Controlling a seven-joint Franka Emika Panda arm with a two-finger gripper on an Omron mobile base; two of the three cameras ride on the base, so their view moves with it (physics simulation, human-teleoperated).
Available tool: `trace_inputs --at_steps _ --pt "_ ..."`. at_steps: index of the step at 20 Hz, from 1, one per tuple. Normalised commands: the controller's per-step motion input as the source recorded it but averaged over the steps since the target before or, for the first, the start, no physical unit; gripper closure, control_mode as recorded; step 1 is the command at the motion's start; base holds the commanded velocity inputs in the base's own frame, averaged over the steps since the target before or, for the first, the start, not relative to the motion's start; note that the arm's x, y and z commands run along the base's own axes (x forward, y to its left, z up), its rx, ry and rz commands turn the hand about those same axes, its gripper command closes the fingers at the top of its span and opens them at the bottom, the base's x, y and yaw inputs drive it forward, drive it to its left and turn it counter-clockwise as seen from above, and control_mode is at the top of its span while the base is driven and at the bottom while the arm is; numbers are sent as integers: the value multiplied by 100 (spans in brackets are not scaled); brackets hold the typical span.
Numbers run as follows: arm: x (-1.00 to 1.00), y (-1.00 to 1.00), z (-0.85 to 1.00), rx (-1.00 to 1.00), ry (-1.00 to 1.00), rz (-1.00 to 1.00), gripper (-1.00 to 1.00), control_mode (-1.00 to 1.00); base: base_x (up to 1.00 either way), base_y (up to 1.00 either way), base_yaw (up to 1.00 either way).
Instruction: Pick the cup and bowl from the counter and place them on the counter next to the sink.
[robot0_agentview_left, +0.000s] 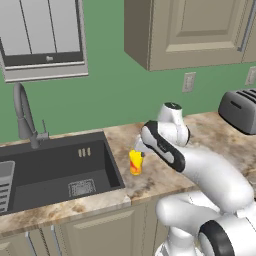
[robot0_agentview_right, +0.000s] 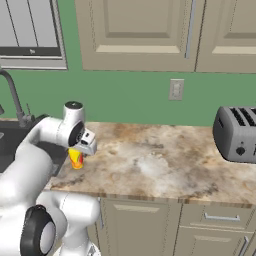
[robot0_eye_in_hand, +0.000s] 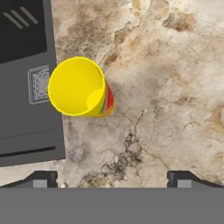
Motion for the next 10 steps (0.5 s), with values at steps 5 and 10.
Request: trace_inputs --at_steps 5,10 --pt "-48 -26 38 0 -7 2 -100 -100 0 0 0" --pt "-53 -24 37 0 -12 1 -100 -100 0 0 0"
